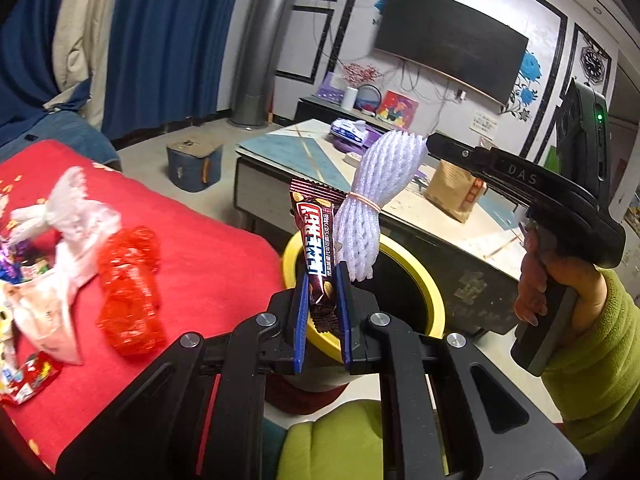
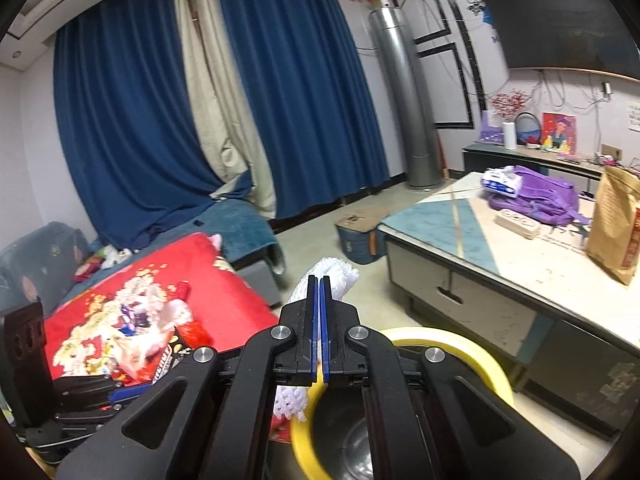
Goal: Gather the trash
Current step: 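Carry the mesh net and chocolate bar with both tools over the yellow bin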
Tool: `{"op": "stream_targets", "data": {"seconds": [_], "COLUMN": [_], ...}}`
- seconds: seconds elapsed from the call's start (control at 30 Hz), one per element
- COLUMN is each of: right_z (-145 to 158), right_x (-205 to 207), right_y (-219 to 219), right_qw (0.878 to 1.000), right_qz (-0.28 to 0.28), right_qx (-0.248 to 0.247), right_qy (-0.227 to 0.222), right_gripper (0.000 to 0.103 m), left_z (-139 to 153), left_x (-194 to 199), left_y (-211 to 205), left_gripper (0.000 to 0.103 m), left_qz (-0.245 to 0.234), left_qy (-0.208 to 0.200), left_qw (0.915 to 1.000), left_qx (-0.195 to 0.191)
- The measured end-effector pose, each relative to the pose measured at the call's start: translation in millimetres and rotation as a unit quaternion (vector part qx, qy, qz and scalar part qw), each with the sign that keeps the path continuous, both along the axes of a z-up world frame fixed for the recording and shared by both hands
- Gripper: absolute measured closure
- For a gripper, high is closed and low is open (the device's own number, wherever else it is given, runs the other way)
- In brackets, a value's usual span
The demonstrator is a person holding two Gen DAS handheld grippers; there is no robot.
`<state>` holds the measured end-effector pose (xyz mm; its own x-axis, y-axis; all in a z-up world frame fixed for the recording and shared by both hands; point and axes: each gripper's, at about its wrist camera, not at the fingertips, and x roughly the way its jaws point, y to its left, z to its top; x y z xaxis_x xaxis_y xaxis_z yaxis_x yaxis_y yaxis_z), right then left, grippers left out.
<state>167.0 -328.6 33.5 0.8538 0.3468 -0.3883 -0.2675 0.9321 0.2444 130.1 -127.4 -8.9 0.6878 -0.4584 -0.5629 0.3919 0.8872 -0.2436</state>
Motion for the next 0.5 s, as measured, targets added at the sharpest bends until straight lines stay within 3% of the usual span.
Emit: {"op": "stream_targets", "data": {"seconds": [0.2,0.5], "right_z": [-13,-53], "right_x": [3,18], "right_y": [-21,-41], "right_qw": [0.999,0.994], "right_qz": [-0.03,-0.063], "right_qx": [-0.019,-0.046], "right_qy": [0.015,0.08], "right_gripper": [0.102,0.102], "left_z": [-10,-39], "left_x": [16,40], "left_y": [-19,-54], "left_gripper": [0.095,0.095], "left_qz": [-0.024,-0.057], "left_qy": [0.017,0.057], "left_qw": [0.9996,0.9967], "left_qx": [-0.002,-0.001]}}
